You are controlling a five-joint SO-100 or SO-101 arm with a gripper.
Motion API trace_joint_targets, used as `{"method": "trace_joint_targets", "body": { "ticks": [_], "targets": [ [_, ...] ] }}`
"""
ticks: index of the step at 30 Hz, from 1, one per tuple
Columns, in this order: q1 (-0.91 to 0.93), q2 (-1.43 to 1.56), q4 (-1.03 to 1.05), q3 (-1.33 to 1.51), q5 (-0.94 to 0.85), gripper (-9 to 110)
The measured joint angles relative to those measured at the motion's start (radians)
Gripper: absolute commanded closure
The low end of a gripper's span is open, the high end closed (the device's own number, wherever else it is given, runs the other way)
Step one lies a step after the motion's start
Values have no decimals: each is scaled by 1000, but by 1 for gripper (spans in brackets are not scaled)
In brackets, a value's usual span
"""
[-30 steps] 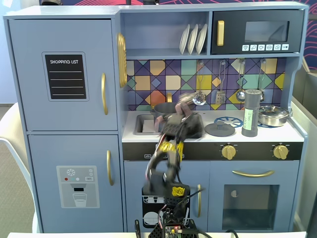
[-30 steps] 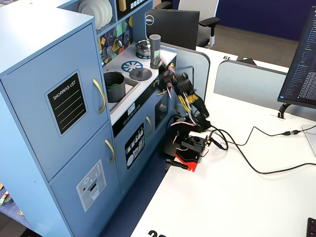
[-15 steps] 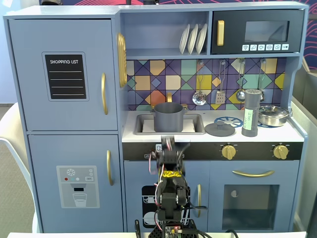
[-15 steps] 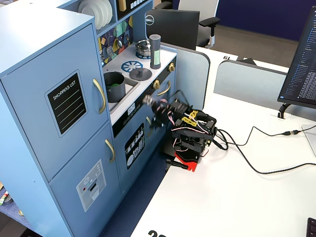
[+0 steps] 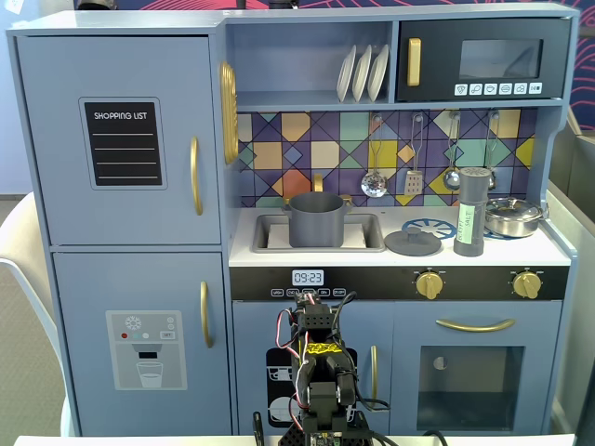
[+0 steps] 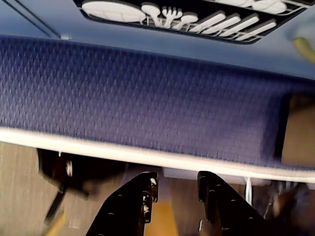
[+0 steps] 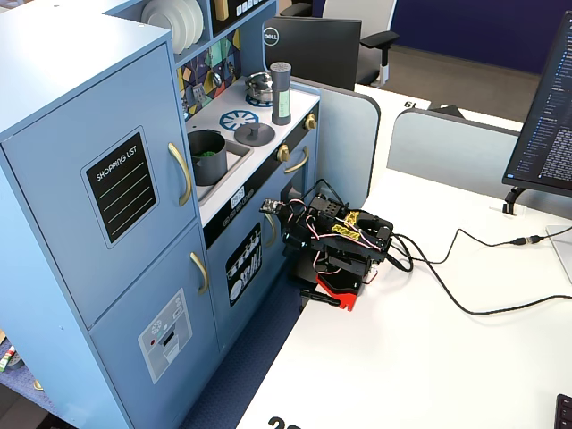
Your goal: Put salt in the gray recipient
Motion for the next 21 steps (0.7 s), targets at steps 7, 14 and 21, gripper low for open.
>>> {"method": "trace_joint_targets", "body": {
  "ticks": [7,14,21],
  "targets": [
    [0,0,12,0,15,98],
    [0,0,12,0,18,97],
    [0,0,12,0,18,96]
  ]
}}
